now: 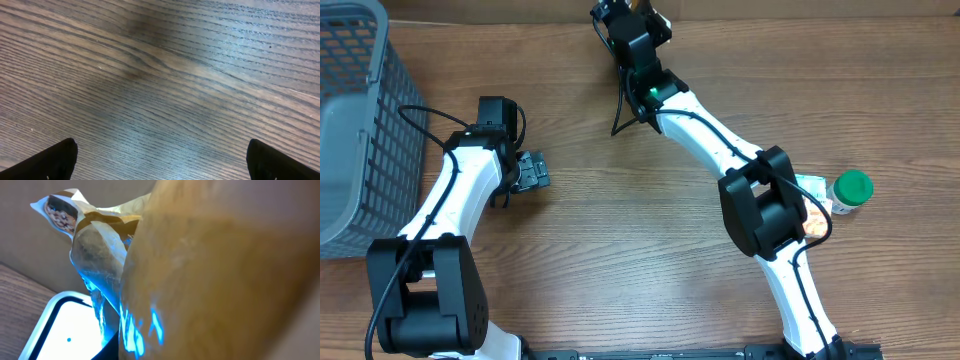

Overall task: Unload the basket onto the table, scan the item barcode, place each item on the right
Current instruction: 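Hold the PanTree bag against the scanner window with the right gripper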

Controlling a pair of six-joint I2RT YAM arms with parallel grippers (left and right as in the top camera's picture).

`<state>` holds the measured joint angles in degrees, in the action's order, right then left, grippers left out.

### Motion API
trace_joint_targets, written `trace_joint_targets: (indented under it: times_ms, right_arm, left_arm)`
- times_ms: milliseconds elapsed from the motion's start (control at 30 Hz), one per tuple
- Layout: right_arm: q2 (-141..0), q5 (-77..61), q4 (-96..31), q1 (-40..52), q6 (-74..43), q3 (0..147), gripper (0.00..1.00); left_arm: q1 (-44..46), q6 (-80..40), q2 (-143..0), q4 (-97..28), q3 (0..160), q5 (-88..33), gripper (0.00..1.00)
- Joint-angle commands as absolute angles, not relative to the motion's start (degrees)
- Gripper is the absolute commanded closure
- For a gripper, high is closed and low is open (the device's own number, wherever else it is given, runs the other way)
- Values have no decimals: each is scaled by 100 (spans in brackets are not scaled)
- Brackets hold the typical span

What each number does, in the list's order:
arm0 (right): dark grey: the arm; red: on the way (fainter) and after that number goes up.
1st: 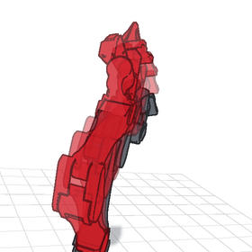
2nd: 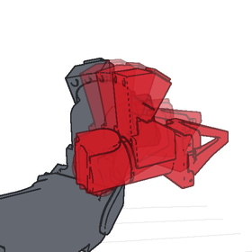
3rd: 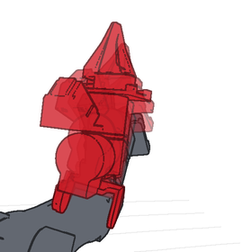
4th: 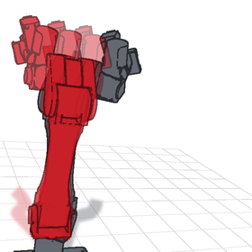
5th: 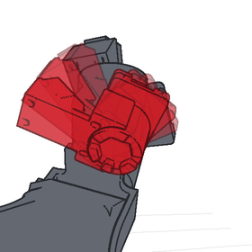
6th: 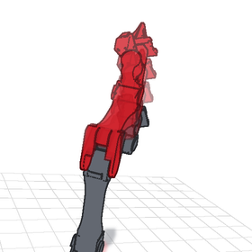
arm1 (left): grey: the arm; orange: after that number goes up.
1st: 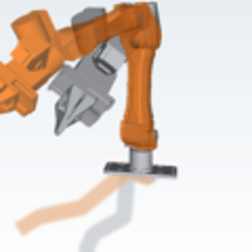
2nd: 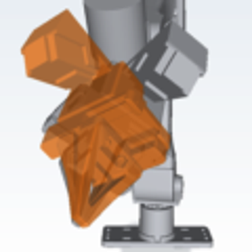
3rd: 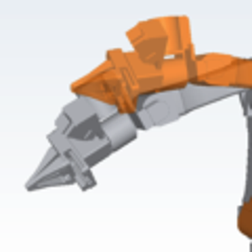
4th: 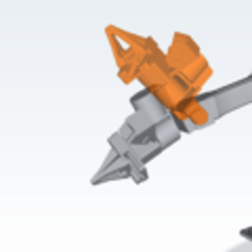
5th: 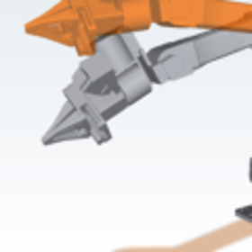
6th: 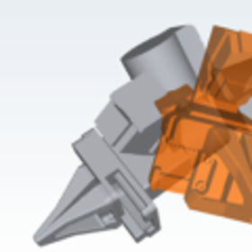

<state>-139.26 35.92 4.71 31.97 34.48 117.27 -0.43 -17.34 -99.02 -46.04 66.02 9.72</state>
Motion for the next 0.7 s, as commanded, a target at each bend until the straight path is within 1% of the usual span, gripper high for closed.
trace_joint_targets:
  times_ms: [0,267,433,500,667]
  right_arm:
    - [-14125,3546,502,3201,3391,11734,96]
    - [-14127,3542,301,3247,3391,11734,96]
    - [-14127,3286,-187,3297,3363,11734,96]
    - [-14127,3286,-270,3336,3146,11734,97]
    - [-14125,3188,-174,3387,3000,11734,96]
  left_arm:
    - [-62,-1627,-9963,-4604,6692,1050,0]
    - [-62,-1627,-9963,-4602,6692,1050,1]
    - [-62,-1627,-9963,-4602,6692,1052,0]
    - [-62,-1627,-9963,-4602,6692,1050,0]
    - [-62,-1627,-9963,-4602,6692,1050,0]
